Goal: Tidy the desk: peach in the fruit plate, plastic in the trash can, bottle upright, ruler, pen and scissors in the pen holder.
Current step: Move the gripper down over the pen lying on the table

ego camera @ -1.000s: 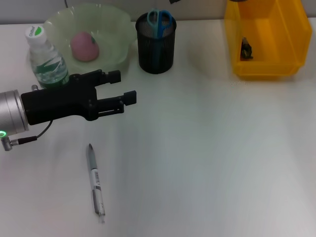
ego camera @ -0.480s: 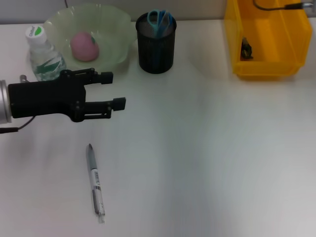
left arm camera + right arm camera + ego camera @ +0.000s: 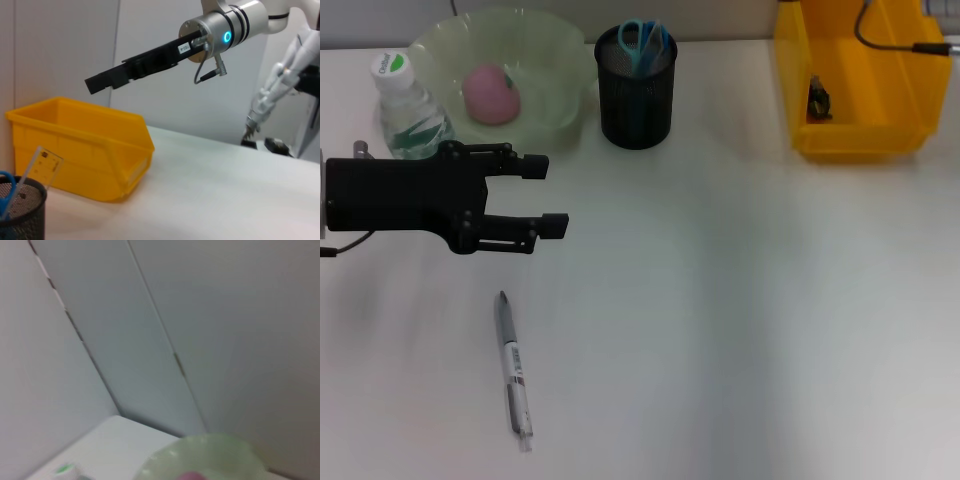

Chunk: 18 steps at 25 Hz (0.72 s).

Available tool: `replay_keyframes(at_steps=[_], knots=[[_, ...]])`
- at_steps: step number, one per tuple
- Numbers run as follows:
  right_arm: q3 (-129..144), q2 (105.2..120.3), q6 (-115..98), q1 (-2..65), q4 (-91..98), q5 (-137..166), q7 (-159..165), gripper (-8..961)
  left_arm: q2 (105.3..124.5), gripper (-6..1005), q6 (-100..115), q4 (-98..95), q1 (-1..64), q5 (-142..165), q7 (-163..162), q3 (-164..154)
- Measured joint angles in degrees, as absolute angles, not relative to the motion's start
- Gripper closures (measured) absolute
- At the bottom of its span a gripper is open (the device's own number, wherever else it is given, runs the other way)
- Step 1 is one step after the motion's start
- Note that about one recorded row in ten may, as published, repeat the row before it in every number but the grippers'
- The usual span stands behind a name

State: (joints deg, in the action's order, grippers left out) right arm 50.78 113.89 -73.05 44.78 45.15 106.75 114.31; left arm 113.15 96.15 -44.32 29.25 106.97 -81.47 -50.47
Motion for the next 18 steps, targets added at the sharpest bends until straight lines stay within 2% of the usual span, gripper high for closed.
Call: replay_keyframes(at_steps=[8, 14, 18], knots=[[51.24, 114.31, -83.34, 40.27, 45.0, 104.87, 102.66, 153, 112.36, 212, 102.9, -52.03, 32.7, 117.52, -81.44, -50.66], [51.25, 114.79, -88.63, 37.12, 43.43, 104.88, 95.49, 126, 113.76, 212, 107.3, -60.98, 34.03, 127.94, -76.42, -52.33], [50.99, 116.1, -89.13, 35.87, 43.02, 104.74, 93.16, 126, 114.55, 213, 107.82, -65.41, 34.33, 132.48, -72.64, -57.88]])
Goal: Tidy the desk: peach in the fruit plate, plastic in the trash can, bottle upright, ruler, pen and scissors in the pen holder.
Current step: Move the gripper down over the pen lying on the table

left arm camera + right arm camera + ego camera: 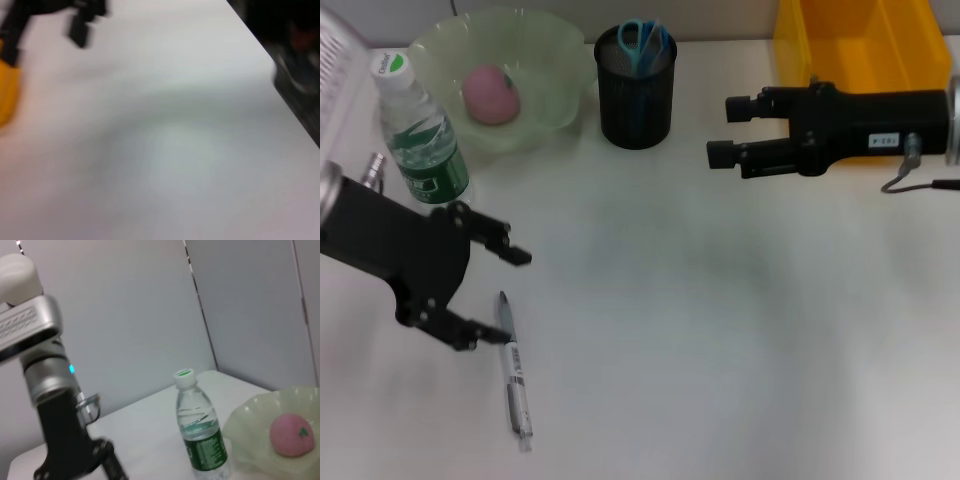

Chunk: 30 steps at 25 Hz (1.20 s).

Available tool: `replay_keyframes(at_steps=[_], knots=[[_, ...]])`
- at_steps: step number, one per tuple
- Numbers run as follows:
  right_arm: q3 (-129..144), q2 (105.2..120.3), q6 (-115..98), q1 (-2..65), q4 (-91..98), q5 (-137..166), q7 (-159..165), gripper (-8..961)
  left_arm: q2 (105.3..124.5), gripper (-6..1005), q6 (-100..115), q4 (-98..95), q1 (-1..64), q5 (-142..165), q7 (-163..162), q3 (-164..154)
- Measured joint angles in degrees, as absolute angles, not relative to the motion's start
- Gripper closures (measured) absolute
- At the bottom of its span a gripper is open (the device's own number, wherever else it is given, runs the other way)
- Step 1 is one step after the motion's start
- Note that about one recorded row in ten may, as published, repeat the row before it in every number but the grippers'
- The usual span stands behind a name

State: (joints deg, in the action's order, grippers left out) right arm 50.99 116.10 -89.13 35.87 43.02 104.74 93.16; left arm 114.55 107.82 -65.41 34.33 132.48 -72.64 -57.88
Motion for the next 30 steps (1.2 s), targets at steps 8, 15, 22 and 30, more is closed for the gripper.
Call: replay_keyframes(at_steps=[8, 15, 22, 30], knots=[[50.64, 117.81, -87.03, 35.18, 41.72, 104.11, 92.61, 126, 117.87, 213, 107.68, -69.92, 36.26, 145.62, -63.37, -67.25], [50.62, 118.89, -87.08, 35.03, 41.63, 103.83, 92.94, 127, 118.07, 215, 106.3, -69.32, 38.19, 148.15, -60.13, -75.39], [50.66, 118.92, -87.67, 34.44, 41.64, 103.44, 92.42, 126, 118.47, 216, 101.81, -69.65, 38.45, 148.65, -59.4, -84.84], [50.61, 118.97, -89.36, 33.52, 42.29, 103.1, 92.09, 126, 118.75, 458, 97.27, -69.0, 38.9, 149.57, -59.29, -90.47]])
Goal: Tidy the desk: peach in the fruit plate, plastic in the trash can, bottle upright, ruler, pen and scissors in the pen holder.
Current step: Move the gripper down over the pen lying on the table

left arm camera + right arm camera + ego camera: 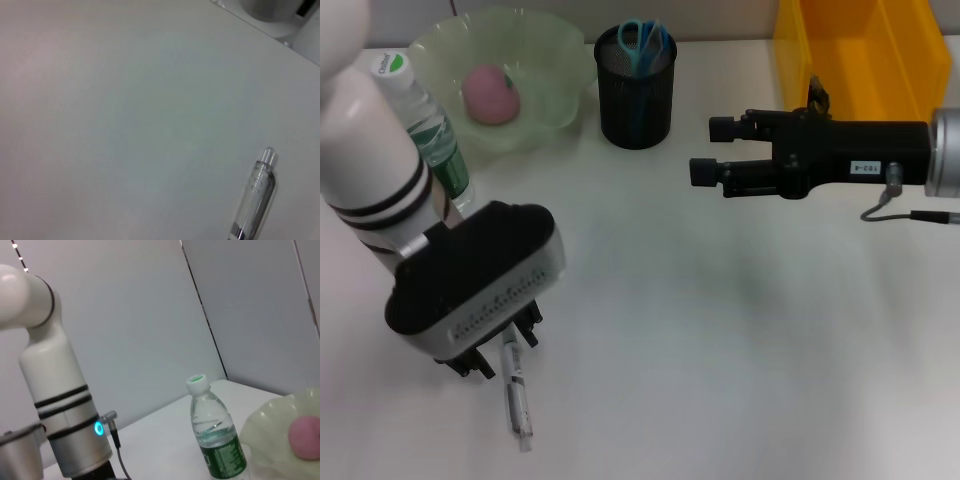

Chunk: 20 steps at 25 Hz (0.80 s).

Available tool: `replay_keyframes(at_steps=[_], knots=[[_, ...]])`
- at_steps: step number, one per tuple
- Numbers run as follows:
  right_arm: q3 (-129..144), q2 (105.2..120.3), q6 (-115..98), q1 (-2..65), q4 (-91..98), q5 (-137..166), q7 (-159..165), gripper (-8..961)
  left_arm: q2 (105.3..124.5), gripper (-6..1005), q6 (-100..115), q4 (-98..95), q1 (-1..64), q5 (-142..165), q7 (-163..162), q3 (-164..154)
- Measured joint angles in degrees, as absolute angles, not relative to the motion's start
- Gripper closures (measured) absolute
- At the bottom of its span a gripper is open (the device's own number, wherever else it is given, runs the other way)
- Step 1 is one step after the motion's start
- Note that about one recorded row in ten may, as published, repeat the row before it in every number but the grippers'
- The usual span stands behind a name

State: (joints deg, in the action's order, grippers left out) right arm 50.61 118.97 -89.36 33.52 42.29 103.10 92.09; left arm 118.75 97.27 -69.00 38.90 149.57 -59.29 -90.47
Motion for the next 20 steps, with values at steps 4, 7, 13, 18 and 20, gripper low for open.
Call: replay_keyframes(at_steps=[4, 7, 13, 18, 20], knots=[[50.52, 118.99, -90.8, 32.36, 43.69, 102.18, 91.84, 127, 118.95, 479, 96.21, -68.49, 39.52, 150.09, -59.65, -92.65], [50.47, 119.0, -92.01, 31.6, 44.47, 101.25, 91.77, 127, 119.03, 503, 95.42, -68.19, 39.7, 150.27, -59.93, -94.13], [50.44, 119.0, -92.52, 30.98, 45.15, 101.14, 91.73, 127, 119.09, 583, 93.55, -68.11, 39.51, 150.38, -60.96, -97.59], [50.45, 118.94, -92.86, 30.73, 45.18, 101.14, 91.63, 127, 119.09, 641, 92.93, -68.05, 39.48, 150.39, -62.73, -99.5], [50.45, 118.89, -92.88, 30.63, 45.2, 101.14, 91.61, 126, 119.08, 659, 92.7, -68.07, 39.45, 150.41, -63.27, -100.28]])
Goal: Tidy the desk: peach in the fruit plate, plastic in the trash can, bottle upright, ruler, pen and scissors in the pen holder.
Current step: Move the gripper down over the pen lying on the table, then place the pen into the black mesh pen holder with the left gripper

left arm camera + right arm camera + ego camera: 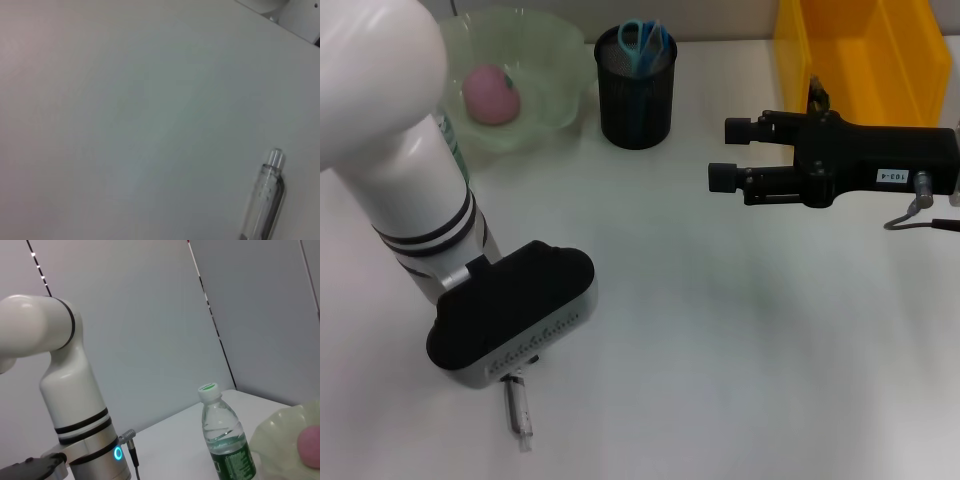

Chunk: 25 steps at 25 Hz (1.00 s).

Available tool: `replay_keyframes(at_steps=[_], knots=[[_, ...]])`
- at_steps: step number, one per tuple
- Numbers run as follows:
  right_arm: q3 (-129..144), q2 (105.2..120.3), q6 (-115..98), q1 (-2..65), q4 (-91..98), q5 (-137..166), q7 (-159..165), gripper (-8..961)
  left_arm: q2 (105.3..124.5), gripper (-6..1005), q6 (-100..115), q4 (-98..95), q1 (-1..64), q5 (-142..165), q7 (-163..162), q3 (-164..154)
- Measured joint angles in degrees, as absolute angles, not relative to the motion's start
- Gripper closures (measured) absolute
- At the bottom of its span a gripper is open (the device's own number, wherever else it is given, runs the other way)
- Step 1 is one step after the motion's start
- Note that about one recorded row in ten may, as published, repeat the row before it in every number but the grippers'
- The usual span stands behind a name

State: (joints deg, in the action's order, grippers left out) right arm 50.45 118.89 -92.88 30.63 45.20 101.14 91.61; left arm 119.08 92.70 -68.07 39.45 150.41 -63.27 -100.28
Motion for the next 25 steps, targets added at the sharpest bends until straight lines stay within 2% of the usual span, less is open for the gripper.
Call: replay_keyframes(at_steps=[5, 10, 18, 25], knots=[[50.45, 118.82, -93.43, 30.47, 45.63, 101.14, 91.59, 126, 119.1, 684, 92.45, -68.73, 39.2, 150.37, -63.95, -101.29], [50.45, 118.82, -93.6, 30.26, 45.81, 101.14, 91.58, 127, 119.09, 850, 92.36, -69.35, 39.2, 150.65, -65.04, -101.98], [50.05, 118.82, -94.38, 29.83, 45.94, 101.16, 91.57, 127, 119.13, 866, 94.68, -71.58, 39.16, 149.67, -66.49, -100.03], [44.38, 118.84, -97.21, 28.7, 46.14, 101.17, 91.4, 126, 118.73, 865, 104.77, -69.06, 42.18, 137.66, -68.68, -77.84]])
